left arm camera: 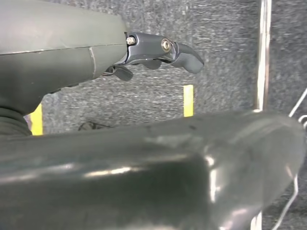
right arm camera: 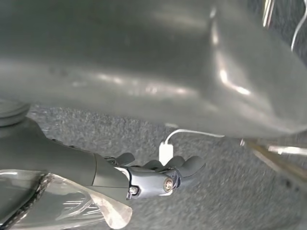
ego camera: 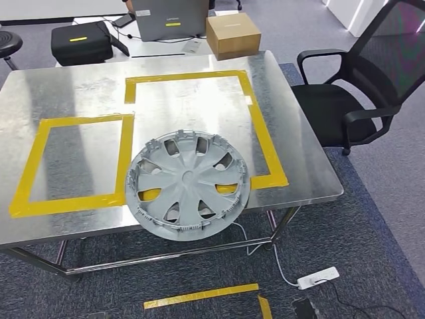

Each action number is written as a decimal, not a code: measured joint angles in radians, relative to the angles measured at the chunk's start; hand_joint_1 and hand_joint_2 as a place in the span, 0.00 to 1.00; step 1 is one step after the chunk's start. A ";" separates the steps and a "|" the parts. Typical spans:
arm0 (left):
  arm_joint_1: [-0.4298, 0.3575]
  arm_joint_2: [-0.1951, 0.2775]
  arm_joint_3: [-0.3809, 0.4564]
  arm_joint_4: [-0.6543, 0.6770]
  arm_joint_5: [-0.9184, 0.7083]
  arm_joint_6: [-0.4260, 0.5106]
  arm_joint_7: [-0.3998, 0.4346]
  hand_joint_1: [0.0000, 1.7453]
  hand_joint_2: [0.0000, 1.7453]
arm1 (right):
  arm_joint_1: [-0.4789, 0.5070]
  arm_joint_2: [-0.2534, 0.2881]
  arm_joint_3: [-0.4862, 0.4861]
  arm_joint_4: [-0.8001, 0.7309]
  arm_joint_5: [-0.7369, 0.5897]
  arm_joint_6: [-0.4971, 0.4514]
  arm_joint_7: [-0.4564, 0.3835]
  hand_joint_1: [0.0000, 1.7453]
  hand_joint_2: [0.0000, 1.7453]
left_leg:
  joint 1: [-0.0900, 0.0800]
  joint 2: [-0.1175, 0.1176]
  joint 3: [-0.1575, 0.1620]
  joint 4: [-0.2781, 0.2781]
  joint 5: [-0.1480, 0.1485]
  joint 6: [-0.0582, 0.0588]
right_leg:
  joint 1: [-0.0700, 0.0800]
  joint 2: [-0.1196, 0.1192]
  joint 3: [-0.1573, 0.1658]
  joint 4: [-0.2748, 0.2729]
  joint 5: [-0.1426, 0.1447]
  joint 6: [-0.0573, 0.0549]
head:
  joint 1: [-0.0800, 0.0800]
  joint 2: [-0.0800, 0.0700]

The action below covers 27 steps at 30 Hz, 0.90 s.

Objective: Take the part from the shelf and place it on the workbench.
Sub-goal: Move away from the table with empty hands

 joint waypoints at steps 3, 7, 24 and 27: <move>-0.008 -0.001 0.050 0.016 -0.045 0.003 0.005 0.00 0.00 | -0.043 0.001 -0.061 0.069 0.058 0.015 -0.045 0.00 0.00 | 0.000 0.000 0.000 0.000 0.000 0.000 | 0.000 0.000 0.000 0.000 0.000 0.000 | 0.000 0.000; -0.012 -0.001 0.094 0.027 -0.071 0.005 0.008 0.00 0.00 | -0.073 0.002 -0.114 0.122 0.091 0.018 -0.061 0.00 0.00 | 0.000 0.000 0.000 0.000 0.000 0.000 | 0.000 0.000 0.000 0.000 0.000 0.000 | 0.000 0.000; -0.044 -0.004 0.254 0.051 -0.185 0.020 0.057 0.00 0.00 | -0.111 0.003 -0.188 0.217 0.114 0.042 -0.089 0.00 0.00 | -0.005 0.000 0.000 0.002 -0.002 0.003 | -0.004 0.000 0.000 -0.001 0.001 0.002 | 0.000 0.000; -0.049 -0.004 0.273 0.051 -0.189 0.023 0.061 0.00 0.00 | -0.111 0.004 -0.193 0.224 0.117 0.042 -0.089 0.00 0.00 | -0.011 0.000 0.000 0.003 -0.004 0.007 | -0.009 0.000 0.000 -0.002 0.001 0.007 | 0.000 0.000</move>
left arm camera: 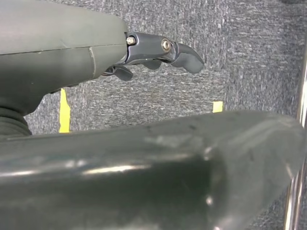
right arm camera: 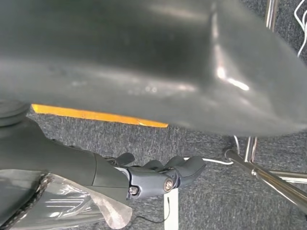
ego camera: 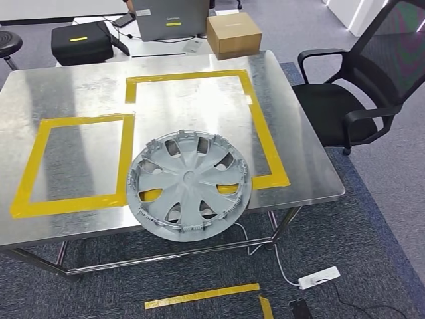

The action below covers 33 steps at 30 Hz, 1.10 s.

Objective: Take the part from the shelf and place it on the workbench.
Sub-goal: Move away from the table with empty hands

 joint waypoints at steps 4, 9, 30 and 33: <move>-0.007 -0.002 0.022 0.000 -0.003 -0.001 0.007 0.00 0.00 | -0.001 0.004 -0.004 0.006 0.005 0.000 -0.001 0.00 0.00 | 0.000 0.003 0.001 -0.009 0.012 0.019 | -0.004 0.000 0.007 0.006 -0.006 0.013 | 0.000 0.000; -0.014 -0.004 0.043 0.002 -0.004 -0.006 0.009 0.00 0.00 | -0.006 0.005 -0.010 0.012 0.012 -0.002 -0.001 0.00 0.00 | -0.001 0.010 -0.007 -0.018 0.024 0.031 | 0.003 0.001 -0.115 0.270 -0.139 0.006 | 0.003 0.000; -0.036 -0.004 0.100 0.010 -0.027 -0.016 0.009 0.00 0.00 | -0.017 0.007 -0.035 0.026 0.036 -0.012 -0.009 0.00 0.00 | 0.033 0.007 0.091 -0.004 -0.056 -0.064 | 0.004 -0.004 -0.078 0.026 0.070 -0.032 | -0.009 0.000; -0.039 -0.005 0.109 0.012 -0.028 -0.018 0.009 0.00 0.00 | -0.016 0.007 -0.036 0.027 0.038 -0.013 -0.010 0.00 0.00 | 0.027 0.004 0.090 -0.030 -0.046 -0.043 | 0.005 -0.003 -0.087 0.026 0.090 -0.009 | -0.010 0.000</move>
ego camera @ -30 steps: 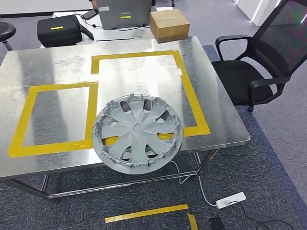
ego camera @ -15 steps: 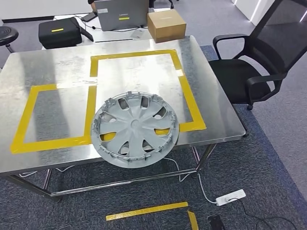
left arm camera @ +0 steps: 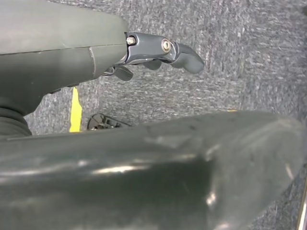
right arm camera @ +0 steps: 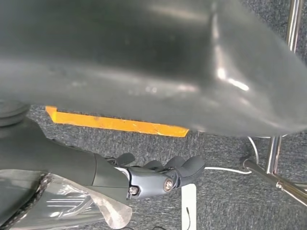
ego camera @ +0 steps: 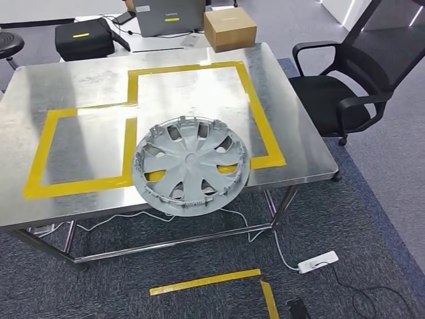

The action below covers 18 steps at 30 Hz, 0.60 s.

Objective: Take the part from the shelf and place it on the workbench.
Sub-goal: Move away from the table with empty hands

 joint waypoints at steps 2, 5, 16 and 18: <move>-0.002 -0.001 0.004 0.001 0.000 0.000 0.000 0.00 0.00 | 0.001 0.000 -0.001 0.001 0.000 0.000 0.000 0.00 0.00 | -0.001 0.004 -0.015 -0.003 0.014 0.021 | -0.003 0.002 -0.013 0.011 -0.014 0.011 | 0.001 0.000; -0.004 -0.001 0.006 0.001 -0.001 0.000 0.000 0.00 0.00 | 0.000 0.000 -0.001 0.002 0.000 -0.001 0.000 0.00 0.00 | -0.005 0.008 -0.047 -0.005 0.043 0.047 | -0.002 0.003 -0.069 0.163 -0.141 0.014 | 0.006 0.000; -0.013 -0.004 0.045 0.001 -0.019 0.007 -0.010 0.00 0.00 | -0.009 0.000 -0.008 0.007 0.023 -0.011 -0.013 0.00 0.00 | -0.028 0.010 -0.134 -0.005 0.136 0.030 | 0.027 0.003 0.146 -0.061 -0.097 -0.038 | 0.008 0.000; -0.013 -0.004 0.054 0.001 -0.021 0.008 -0.012 0.00 0.00 | -0.010 0.000 -0.012 0.009 0.029 -0.014 -0.015 0.00 0.00 | -0.026 0.006 -0.149 0.026 0.094 0.017 | 0.022 -0.001 0.135 -0.068 -0.075 -0.052 | 0.005 0.000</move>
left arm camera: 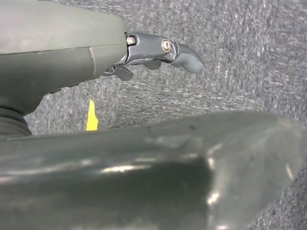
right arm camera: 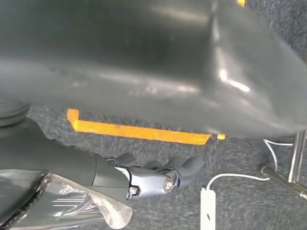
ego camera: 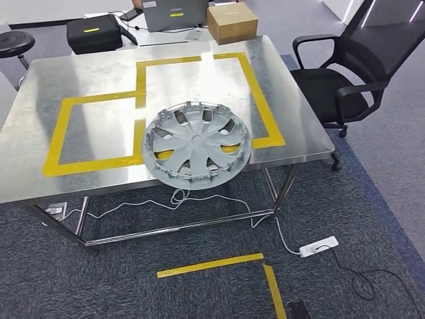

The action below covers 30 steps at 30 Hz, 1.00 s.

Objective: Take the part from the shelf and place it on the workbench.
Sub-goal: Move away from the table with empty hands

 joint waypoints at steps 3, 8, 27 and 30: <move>-0.001 0.000 0.008 0.000 -0.001 0.001 -0.002 0.00 0.00 | -0.001 0.001 -0.004 0.004 0.008 -0.003 -0.003 0.00 0.00 | 0.010 -0.001 -0.043 0.175 -0.137 -0.017 | -0.001 -0.003 -0.032 0.005 0.027 -0.009 | -0.005 0.000; -0.002 0.000 0.020 0.001 -0.005 0.002 -0.006 0.00 0.00 | -0.002 0.001 -0.010 0.010 0.019 -0.006 -0.010 0.00 0.00 | 0.021 0.000 0.079 0.092 -0.088 -0.020 | -0.003 -0.005 -0.095 0.028 0.057 0.002 | -0.005 0.000; -0.019 0.000 0.051 0.002 0.009 0.000 -0.020 0.00 0.00 | -0.017 0.003 -0.021 0.033 0.075 -0.027 -0.037 0.00 0.00 | 0.007 0.007 0.027 -0.022 0.023 0.009 | -0.002 0.008 0.015 0.028 -0.033 0.035 | 0.002 0.000; -0.022 0.006 0.073 0.006 0.038 0.004 -0.026 0.00 0.00 | -0.019 0.003 -0.022 0.038 0.089 -0.028 -0.039 0.00 0.00 | 0.010 0.004 0.012 -0.006 0.006 -0.008 | -0.004 0.002 -0.017 0.026 -0.010 0.008 | 0.001 0.000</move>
